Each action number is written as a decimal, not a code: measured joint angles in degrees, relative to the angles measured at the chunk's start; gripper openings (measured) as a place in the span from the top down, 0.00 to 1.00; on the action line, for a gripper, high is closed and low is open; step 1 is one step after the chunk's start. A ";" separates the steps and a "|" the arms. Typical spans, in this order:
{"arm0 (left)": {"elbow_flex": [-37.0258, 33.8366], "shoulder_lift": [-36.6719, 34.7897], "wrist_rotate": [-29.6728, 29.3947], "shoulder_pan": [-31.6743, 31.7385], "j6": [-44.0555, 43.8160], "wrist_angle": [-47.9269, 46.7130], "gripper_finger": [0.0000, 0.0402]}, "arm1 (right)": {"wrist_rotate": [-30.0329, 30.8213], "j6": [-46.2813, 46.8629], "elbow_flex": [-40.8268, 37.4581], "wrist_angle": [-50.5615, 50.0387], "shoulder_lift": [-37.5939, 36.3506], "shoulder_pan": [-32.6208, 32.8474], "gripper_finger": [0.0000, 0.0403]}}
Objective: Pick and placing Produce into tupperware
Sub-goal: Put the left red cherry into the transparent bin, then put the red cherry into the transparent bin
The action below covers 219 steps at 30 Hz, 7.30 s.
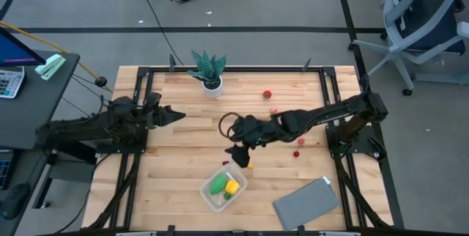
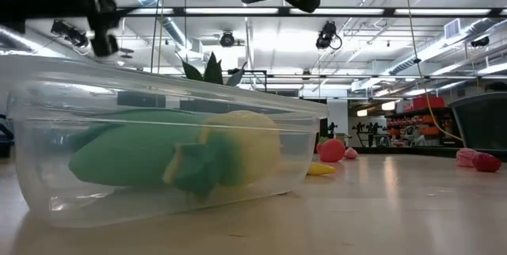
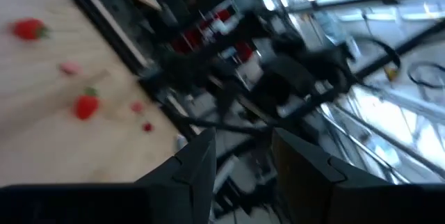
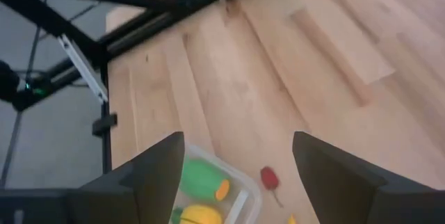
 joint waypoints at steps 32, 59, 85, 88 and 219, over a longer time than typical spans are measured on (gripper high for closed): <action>54.32 80.00 -2.15 -17.79 23.14 -26.91 0.63 | 4.51 5.58 0.00 -20.45 -20.34 -1.46 0.32; 64.08 89.38 -6.78 -20.84 28.02 -45.39 0.56 | 4.47 5.40 0.00 -24.13 -19.90 -1.46 0.31; 63.97 93.31 -7.87 -20.74 24.74 -42.77 0.62 | 4.49 5.62 0.00 -24.83 -19.94 -1.46 0.31; 63.99 93.33 -7.87 -20.74 24.56 -42.74 0.71 | 4.49 5.62 0.00 -24.93 -19.94 -1.46 0.31; 64.08 79.96 0.13 -18.17 19.04 -37.15 0.65 | 2.30 50.80 -48.13 -16.90 -15.45 10.12 0.39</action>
